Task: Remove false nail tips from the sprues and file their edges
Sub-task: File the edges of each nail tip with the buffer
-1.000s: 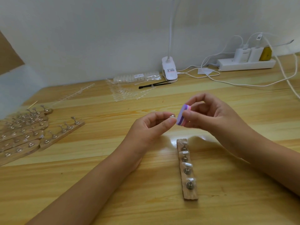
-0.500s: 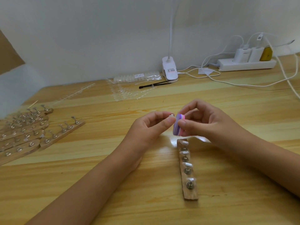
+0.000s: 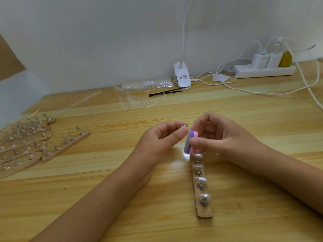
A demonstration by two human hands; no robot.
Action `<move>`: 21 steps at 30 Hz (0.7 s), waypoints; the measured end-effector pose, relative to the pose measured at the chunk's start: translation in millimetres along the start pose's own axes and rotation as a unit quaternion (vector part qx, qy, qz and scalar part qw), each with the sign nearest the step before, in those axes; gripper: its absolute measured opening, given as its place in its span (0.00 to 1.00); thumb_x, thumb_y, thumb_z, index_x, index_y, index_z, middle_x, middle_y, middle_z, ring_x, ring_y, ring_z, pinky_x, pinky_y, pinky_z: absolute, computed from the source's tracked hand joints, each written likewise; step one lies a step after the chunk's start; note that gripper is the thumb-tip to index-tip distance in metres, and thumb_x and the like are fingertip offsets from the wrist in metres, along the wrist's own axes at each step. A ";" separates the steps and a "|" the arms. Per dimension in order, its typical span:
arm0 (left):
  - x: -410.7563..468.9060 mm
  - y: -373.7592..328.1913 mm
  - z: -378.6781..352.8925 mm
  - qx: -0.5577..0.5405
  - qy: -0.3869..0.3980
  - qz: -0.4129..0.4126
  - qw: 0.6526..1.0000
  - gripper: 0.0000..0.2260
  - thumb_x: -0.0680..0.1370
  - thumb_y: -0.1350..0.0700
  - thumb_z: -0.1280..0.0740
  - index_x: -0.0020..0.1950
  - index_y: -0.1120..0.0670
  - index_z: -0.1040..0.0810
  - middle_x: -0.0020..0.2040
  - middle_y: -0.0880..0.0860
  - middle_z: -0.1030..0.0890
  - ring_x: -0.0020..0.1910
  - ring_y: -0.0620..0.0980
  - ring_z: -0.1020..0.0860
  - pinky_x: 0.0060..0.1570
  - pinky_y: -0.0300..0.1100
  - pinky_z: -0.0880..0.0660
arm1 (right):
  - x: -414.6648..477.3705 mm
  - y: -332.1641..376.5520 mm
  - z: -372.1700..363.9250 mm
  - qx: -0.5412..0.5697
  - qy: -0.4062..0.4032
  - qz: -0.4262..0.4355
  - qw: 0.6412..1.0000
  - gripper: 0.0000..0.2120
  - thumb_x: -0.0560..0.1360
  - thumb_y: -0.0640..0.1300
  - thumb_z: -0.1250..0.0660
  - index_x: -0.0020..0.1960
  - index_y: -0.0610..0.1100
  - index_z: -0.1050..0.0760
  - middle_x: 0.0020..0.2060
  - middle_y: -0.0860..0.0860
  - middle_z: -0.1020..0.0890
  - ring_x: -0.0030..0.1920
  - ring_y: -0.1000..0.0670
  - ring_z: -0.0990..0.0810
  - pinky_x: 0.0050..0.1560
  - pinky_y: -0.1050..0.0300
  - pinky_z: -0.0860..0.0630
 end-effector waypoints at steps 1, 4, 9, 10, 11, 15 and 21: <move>0.1 -0.1 0.2 -0.003 0.000 -0.001 1.000 0.16 0.68 0.44 0.27 0.53 0.48 0.16 0.49 0.46 0.14 0.48 0.37 0.19 0.51 0.34 0.26 | -0.3 -0.9 -1.0 -0.011 0.007 0.004 1.000 0.16 0.67 0.45 0.26 0.51 0.40 0.25 0.44 0.39 0.16 0.46 0.39 0.16 0.48 0.53 0.18; 0.3 -1.3 0.0 0.001 0.001 -0.005 1.000 0.17 0.68 0.44 0.28 0.54 0.49 0.16 0.51 0.46 0.14 0.48 0.36 0.19 0.48 0.30 0.26 | 1.7 0.0 2.9 0.000 -0.051 0.034 0.998 0.16 0.67 0.47 0.27 0.51 0.42 0.25 0.43 0.42 0.16 0.44 0.44 0.15 0.49 0.55 0.18; -0.8 -1.4 -0.5 0.009 0.004 -0.006 1.000 0.18 0.68 0.45 0.28 0.56 0.50 0.17 0.52 0.47 0.14 0.51 0.39 0.18 0.51 0.32 0.25 | 1.3 -1.6 3.9 0.002 -0.021 0.014 1.000 0.16 0.68 0.47 0.27 0.52 0.41 0.24 0.43 0.42 0.15 0.44 0.45 0.16 0.50 0.53 0.18; -0.8 -1.6 -0.4 0.008 0.002 -0.007 1.000 0.18 0.68 0.44 0.28 0.56 0.50 0.17 0.52 0.47 0.14 0.51 0.38 0.19 0.50 0.31 0.25 | 1.5 -1.2 4.1 0.006 -0.029 0.018 0.999 0.16 0.68 0.47 0.27 0.52 0.41 0.24 0.43 0.43 0.15 0.44 0.45 0.15 0.50 0.53 0.18; -0.8 -1.7 -0.1 0.008 0.001 -0.007 1.000 0.19 0.68 0.44 0.28 0.56 0.50 0.17 0.52 0.47 0.14 0.51 0.38 0.19 0.50 0.30 0.26 | 2.0 -0.3 5.0 0.014 -0.045 0.025 0.999 0.17 0.67 0.47 0.27 0.52 0.41 0.24 0.42 0.43 0.15 0.44 0.46 0.15 0.49 0.55 0.18; -0.8 -1.6 -0.1 0.009 0.001 -0.008 1.000 0.19 0.68 0.44 0.28 0.56 0.50 0.16 0.53 0.48 0.14 0.52 0.39 0.18 0.50 0.29 0.26 | 1.4 2.1 5.2 0.014 -0.032 0.017 0.999 0.17 0.67 0.47 0.27 0.52 0.41 0.24 0.41 0.45 0.15 0.43 0.47 0.15 0.49 0.56 0.18; -0.5 -1.8 -0.3 0.014 0.002 -0.009 1.000 0.19 0.69 0.44 0.28 0.57 0.51 0.17 0.53 0.48 0.15 0.51 0.38 0.19 0.48 0.28 0.27 | 0.7 3.6 7.3 0.017 -0.058 0.027 0.998 0.16 0.68 0.45 0.28 0.53 0.40 0.25 0.43 0.42 0.15 0.44 0.48 0.15 0.48 0.60 0.19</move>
Point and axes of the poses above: each hand's wrist, its own x-axis towards the middle knuckle, its own z-axis out of the back of the hand, y = z × x, the point moved 2 cm from there along x, towards the middle knuckle
